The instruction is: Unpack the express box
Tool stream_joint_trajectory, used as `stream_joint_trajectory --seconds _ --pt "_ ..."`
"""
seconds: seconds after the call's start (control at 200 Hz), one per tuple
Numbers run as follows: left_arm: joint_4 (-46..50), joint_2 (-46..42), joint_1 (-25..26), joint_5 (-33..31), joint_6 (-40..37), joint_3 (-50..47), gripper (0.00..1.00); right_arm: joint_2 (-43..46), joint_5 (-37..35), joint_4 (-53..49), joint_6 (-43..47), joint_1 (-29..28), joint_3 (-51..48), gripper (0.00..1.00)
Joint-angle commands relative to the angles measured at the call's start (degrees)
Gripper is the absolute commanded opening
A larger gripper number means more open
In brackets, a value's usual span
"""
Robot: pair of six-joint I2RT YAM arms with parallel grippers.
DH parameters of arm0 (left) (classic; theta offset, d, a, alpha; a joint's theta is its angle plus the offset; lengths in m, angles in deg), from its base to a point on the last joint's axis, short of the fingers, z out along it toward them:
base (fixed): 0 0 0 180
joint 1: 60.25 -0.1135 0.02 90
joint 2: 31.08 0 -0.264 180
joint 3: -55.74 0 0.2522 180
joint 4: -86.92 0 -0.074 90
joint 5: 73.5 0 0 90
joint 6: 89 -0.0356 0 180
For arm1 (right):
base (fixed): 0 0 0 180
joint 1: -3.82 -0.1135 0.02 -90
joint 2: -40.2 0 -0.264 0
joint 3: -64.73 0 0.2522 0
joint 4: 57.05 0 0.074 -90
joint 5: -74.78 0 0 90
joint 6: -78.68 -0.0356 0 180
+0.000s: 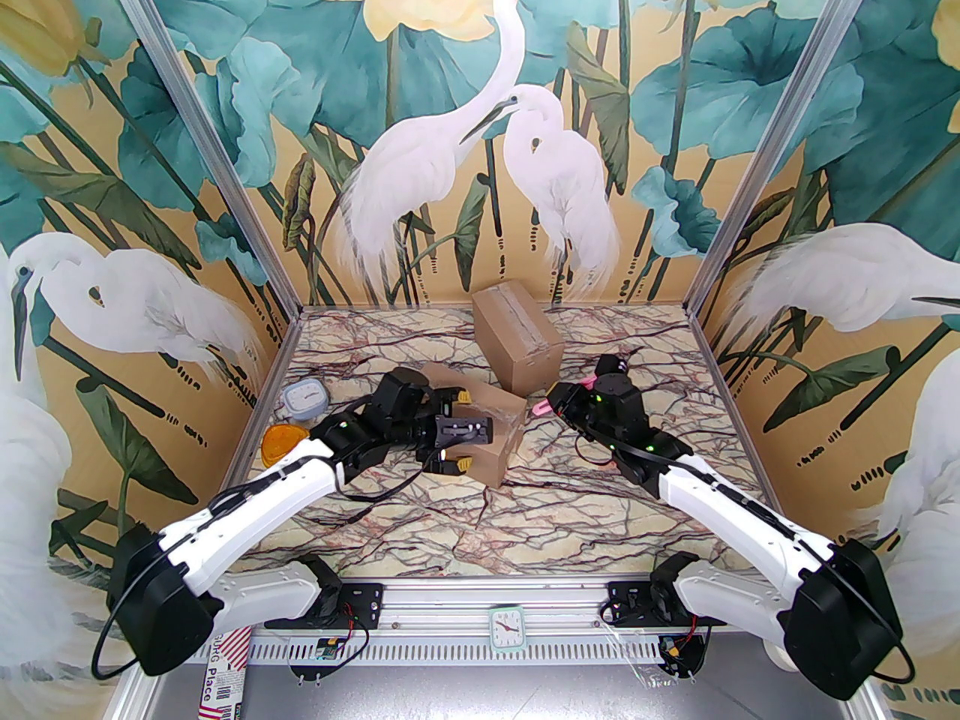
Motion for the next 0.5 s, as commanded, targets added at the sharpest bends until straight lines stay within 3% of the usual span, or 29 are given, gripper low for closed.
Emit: stream_joint_trajectory --seconds 0.0,0.31,0.495 --pt "-3.49 2.46 0.75 1.26 -1.56 2.87 1.00 1.49 -2.60 4.55 -2.31 -0.62 -1.41 0.00" --pt "-9.50 11.79 3.35 -0.21 3.82 8.68 0.99 3.16 -7.07 7.86 -0.63 -0.66 -3.78 0.00" --pt "-9.92 12.48 3.75 0.54 5.59 9.39 0.99 3.23 -8.80 14.21 -0.40 -0.66 -6.54 0.00"
